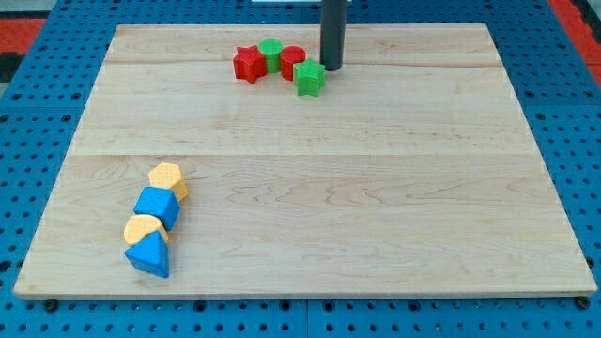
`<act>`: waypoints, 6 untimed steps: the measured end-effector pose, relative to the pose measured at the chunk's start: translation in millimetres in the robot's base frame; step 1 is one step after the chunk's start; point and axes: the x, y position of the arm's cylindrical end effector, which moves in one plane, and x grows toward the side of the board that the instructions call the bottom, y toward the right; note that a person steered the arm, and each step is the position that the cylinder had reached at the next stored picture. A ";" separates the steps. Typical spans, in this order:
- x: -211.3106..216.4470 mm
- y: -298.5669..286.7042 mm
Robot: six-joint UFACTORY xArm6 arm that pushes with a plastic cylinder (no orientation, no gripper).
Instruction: Place the robot arm to the bottom middle of the board
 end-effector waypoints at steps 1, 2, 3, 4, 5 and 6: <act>9.1 12.0; 9.2 16.9; 9.2 16.9; 9.3 16.9; 34.6 18.9; 101.8 20.1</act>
